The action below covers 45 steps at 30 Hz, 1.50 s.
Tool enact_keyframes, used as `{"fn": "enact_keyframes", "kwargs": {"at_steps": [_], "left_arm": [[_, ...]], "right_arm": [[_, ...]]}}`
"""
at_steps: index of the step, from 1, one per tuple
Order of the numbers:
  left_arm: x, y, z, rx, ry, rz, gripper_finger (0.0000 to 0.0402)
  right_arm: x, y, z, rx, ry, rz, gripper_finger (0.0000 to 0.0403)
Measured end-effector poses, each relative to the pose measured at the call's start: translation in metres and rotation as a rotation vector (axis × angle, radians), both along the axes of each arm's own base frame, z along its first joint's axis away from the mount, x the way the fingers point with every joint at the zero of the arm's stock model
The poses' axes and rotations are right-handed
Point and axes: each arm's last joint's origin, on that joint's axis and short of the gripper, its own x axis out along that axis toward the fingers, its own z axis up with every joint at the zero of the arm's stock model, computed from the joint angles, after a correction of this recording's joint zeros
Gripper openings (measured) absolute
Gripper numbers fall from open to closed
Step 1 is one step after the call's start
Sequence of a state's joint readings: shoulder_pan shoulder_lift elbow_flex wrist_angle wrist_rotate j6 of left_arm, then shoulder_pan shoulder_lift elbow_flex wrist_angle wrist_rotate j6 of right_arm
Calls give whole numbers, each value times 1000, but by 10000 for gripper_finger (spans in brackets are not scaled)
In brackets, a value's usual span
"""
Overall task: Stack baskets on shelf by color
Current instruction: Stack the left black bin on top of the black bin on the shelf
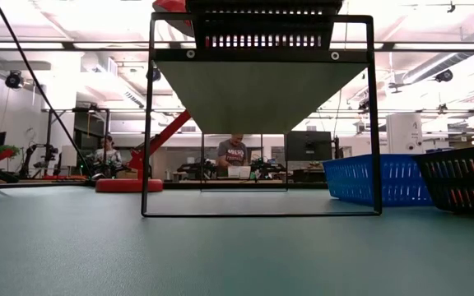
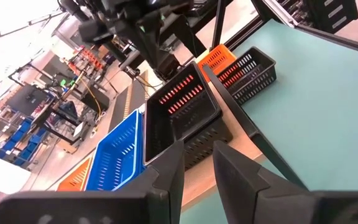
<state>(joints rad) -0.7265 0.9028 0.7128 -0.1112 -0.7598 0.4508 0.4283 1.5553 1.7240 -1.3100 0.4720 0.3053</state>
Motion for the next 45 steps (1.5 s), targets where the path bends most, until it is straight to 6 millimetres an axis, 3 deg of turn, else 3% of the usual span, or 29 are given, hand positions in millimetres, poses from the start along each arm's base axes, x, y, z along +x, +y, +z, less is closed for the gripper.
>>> {"fn": "enact_keyframes", "kwargs": {"at_steps": [9,13,19,23,28,35,45], "left_arm": [[9,-1,1,-64,-20,-24,70],[27,2,-11,-78,48,-67,70],[58,24,-24,-140,84,30,70],[80,36,-32,-215,109,0,69],[94,37,-34,-258,118,-10,69],[97,35,-36,-333,129,5,69],[86,38,-31,-370,158,23,70]], "right_arm": [[-21,-18,-34,31,-59,-39,9],[-28,-28,-44,32,-93,-23,9],[-35,-35,-48,29,-135,18,9],[-34,-33,-48,31,-144,62,8],[-27,-31,-53,15,-139,93,8],[-17,-27,-59,-18,-144,156,9],[-14,-25,-57,2,-170,173,8]]}}
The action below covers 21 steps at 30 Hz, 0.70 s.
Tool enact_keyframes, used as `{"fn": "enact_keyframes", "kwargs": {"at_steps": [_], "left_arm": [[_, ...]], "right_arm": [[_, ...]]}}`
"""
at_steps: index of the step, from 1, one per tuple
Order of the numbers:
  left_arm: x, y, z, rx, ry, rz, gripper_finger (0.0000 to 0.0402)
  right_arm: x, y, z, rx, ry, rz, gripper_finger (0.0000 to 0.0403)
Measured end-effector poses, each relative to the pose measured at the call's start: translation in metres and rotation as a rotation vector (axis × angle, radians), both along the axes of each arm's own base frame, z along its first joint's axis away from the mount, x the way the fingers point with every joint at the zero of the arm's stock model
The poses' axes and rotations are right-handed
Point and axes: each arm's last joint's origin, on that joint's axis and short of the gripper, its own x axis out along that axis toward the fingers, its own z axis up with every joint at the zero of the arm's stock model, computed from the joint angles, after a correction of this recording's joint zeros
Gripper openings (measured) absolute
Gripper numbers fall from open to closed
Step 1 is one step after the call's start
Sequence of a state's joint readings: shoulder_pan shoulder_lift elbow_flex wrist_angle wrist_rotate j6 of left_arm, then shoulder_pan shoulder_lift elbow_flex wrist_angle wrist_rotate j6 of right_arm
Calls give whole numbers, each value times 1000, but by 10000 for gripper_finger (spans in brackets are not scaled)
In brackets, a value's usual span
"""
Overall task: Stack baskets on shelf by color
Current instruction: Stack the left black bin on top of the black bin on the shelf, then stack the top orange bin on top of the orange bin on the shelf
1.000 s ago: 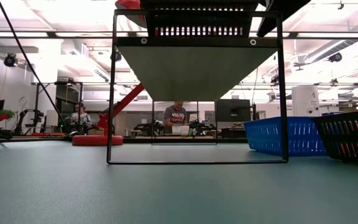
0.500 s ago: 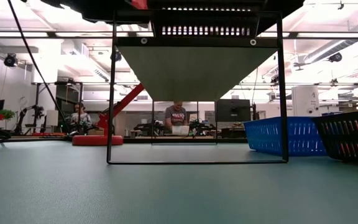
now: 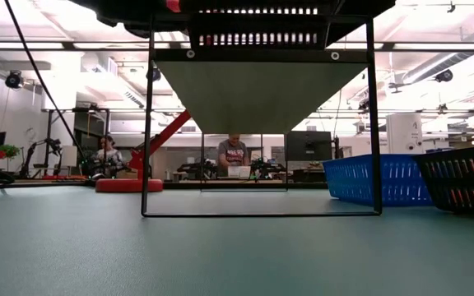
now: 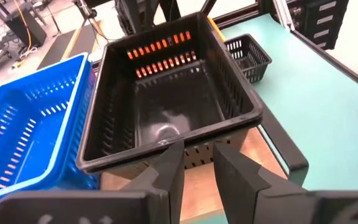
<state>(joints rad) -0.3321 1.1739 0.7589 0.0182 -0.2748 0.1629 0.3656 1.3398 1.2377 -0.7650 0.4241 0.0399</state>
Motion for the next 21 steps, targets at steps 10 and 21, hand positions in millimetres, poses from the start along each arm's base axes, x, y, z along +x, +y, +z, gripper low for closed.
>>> {"fn": "enact_keyframes", "kwargs": {"at_steps": [10,21], "left_arm": [[-2,1,2,-3,-6,-1,70],[-3,0,1,0,12,-8,70]], "right_arm": [[0,-1,0,-15,-3,-15,8],[-2,-1,1,-24,-8,-31,9]]}}
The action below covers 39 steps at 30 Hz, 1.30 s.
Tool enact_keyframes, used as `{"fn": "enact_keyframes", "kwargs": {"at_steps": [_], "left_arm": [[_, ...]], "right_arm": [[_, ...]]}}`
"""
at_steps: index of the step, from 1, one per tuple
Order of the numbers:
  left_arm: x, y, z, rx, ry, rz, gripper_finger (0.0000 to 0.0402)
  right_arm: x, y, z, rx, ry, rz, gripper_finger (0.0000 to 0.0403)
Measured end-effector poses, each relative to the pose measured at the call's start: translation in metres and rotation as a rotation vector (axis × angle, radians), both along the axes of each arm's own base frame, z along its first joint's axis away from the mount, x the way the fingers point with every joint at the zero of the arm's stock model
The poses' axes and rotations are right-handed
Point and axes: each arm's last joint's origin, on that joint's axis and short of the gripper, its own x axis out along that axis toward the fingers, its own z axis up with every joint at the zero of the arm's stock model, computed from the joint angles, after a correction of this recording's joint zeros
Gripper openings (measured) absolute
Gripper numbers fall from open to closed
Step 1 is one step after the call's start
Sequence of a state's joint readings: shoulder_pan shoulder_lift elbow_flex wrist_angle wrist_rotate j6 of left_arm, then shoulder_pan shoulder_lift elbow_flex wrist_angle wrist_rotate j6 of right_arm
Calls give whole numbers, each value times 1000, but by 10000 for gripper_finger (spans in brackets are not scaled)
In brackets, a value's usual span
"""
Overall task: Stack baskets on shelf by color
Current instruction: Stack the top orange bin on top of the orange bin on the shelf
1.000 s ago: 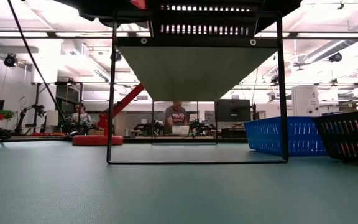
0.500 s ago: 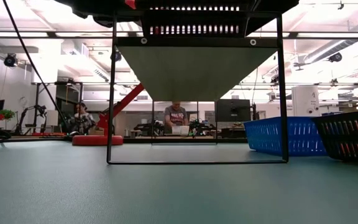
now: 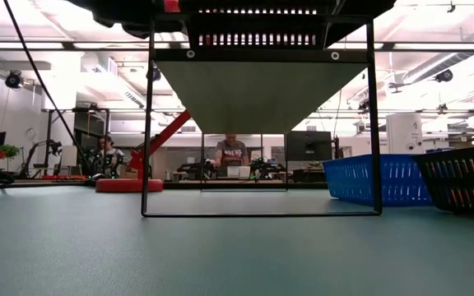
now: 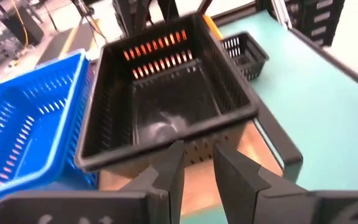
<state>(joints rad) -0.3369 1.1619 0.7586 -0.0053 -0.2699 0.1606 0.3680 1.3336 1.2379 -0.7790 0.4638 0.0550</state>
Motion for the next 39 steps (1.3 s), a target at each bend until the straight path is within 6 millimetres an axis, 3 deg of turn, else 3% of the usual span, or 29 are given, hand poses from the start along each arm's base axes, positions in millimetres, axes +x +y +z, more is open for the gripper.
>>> {"fn": "enact_keyframes", "kwargs": {"at_steps": [8,15,19,22,31,35,39], "left_arm": [[-30,-2,12,-30,24,-37,70],[-51,5,16,2,-104,-74,70],[-56,8,16,54,-173,-96,70],[-60,9,21,76,-206,-104,70],[-66,11,27,78,-235,-105,70],[-66,12,28,117,-245,-116,70],[-67,12,32,169,-262,-128,70]], "right_arm": [[-24,0,21,77,78,-134,9],[-35,-4,16,156,83,-231,9],[-35,-9,8,178,93,-292,9],[-36,-11,1,184,166,-222,9],[-45,-13,-38,203,324,-181,13],[-48,-16,-53,239,330,-276,38],[-53,-29,-61,289,334,-502,71]]}}
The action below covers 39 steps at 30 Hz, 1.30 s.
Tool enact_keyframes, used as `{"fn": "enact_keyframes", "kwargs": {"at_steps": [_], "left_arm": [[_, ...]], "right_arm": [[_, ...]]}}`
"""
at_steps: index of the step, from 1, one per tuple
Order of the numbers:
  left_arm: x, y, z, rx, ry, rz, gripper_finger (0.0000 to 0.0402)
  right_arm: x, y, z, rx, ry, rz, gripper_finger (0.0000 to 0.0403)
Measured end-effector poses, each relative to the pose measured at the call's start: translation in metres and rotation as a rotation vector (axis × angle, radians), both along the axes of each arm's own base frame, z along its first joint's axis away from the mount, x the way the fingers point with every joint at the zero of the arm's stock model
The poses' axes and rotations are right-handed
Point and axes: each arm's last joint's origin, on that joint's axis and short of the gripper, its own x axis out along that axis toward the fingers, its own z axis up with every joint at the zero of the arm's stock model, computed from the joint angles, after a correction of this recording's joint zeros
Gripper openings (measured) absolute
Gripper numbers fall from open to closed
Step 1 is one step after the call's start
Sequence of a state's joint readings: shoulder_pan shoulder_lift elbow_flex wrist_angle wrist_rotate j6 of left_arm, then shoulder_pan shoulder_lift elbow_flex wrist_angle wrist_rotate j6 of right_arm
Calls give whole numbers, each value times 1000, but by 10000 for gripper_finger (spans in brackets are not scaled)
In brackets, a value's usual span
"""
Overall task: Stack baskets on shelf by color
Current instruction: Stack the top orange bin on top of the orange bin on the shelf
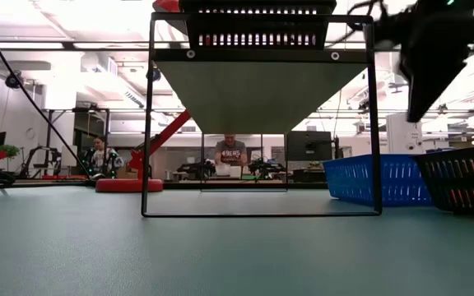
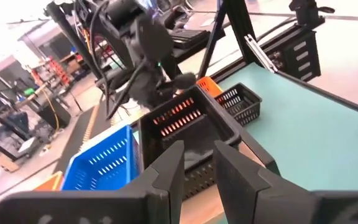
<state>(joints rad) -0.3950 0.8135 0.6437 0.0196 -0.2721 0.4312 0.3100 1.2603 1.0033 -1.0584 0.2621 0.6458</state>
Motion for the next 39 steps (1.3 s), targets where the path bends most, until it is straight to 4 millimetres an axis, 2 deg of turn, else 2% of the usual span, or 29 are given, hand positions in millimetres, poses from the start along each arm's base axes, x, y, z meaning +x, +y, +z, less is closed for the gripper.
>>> {"fn": "enact_keyframes", "kwargs": {"at_steps": [4,6,16,25,30,36,39], "left_arm": [[-1,2,6,-2,-23,42,70],[-2,2,5,-4,-21,48,70],[-2,2,2,-1,-5,49,70],[-2,2,2,0,-4,49,70],[0,2,1,-3,-1,49,70],[2,0,-1,-20,9,52,70],[3,0,-2,-15,13,52,70]], "right_arm": [[-12,-19,-3,39,62,-479,96],[-15,-22,-6,72,98,-579,107],[-23,-15,-29,171,159,-670,144],[-26,-12,-51,212,130,-672,140],[-31,-14,-58,185,160,-626,113],[-31,-15,-58,160,150,-603,29],[-31,-15,-57,143,145,-593,15]]}}
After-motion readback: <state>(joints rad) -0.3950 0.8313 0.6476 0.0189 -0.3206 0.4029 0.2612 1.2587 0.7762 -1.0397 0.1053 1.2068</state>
